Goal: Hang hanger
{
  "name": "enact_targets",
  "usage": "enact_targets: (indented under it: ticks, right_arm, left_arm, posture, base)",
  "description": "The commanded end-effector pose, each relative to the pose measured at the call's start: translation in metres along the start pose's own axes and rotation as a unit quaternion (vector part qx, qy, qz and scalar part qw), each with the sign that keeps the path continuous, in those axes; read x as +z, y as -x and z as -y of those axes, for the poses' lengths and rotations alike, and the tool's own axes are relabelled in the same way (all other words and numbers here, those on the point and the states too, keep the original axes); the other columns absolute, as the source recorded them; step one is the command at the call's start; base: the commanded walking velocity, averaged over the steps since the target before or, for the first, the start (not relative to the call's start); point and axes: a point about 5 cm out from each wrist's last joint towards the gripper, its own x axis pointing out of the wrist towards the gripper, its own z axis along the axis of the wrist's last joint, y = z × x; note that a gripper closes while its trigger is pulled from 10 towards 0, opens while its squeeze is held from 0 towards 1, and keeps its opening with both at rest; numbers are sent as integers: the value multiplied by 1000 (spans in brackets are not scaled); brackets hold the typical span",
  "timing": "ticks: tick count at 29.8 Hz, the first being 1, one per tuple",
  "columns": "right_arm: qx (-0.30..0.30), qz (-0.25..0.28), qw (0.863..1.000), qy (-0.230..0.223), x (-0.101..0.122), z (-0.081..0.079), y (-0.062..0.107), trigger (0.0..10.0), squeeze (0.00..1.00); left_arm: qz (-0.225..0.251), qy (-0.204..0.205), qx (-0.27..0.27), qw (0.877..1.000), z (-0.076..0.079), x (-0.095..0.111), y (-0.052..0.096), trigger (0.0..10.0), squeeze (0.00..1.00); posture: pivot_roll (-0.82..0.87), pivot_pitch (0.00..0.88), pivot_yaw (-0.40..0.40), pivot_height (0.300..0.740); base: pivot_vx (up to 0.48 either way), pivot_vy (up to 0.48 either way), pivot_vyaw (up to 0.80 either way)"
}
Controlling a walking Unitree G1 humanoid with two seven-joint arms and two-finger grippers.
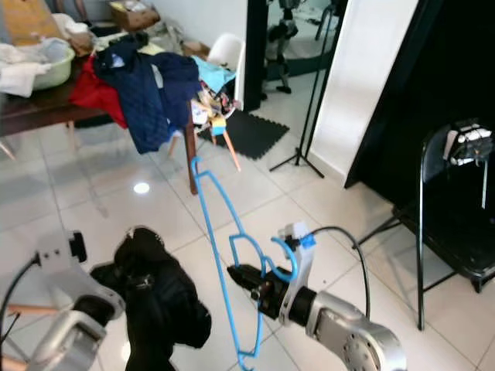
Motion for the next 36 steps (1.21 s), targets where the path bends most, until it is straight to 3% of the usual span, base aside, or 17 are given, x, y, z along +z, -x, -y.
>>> enact_targets:
  ticks: [1,5,7,11,18,23,30,32,36]
  right_arm:
    - [-15,8,1000,1,5,3,4,10000,0]
    - [-22,11,1000,2,7,5,4,10000,0]
    - [-28,13,999,9,10,7,2,10000,0]
    - [-29,14,999,12,10,6,3,10000,0]
    - [-30,13,999,10,10,6,4,10000,0]
    - [-27,3,999,24,8,5,4,10000,0]
    - [-25,0,999,32,6,3,4,10000,0]
    - [-26,2,999,22,5,4,3,10000,0]
    - [-28,5,999,15,4,5,3,10000,0]
  left_arm:
    - [33,-7,-12,999,4,14,-5,10000,0]
    - [43,-11,-15,999,4,19,-8,10000,0]
    - [73,-37,-32,996,9,39,-18,10000,0]
    - [112,-61,-32,991,11,63,-24,10000,0]
    - [127,-71,-23,989,9,72,-26,10000,0]
    - [180,-116,30,976,-9,111,-32,10000,0]
    - [199,-131,48,970,-16,126,-34,10000,0]
    - [219,-144,58,963,-21,143,-34,10000,0]
    - [236,-156,60,957,-23,158,-36,10000,0]
  posture:
    - [-20,60,-71,736]
    - [-20,60,-71,736]
    - [-26,63,-63,736]
    - [-32,61,-67,736]
    - [-34,59,-70,736]
    - [-29,44,-65,736]
    - [-29,34,-64,736]
    - [-26,25,-62,736]
    - [-26,24,-58,736]
  base:
    - [480,0,0]
    - [480,0,0]
    - [480,0,0]
    - [480,0,0]
    - [480,0,0]
    - [480,0,0]
    - [480,0,558]
    - [480,0,778]
    - [480,0,581]
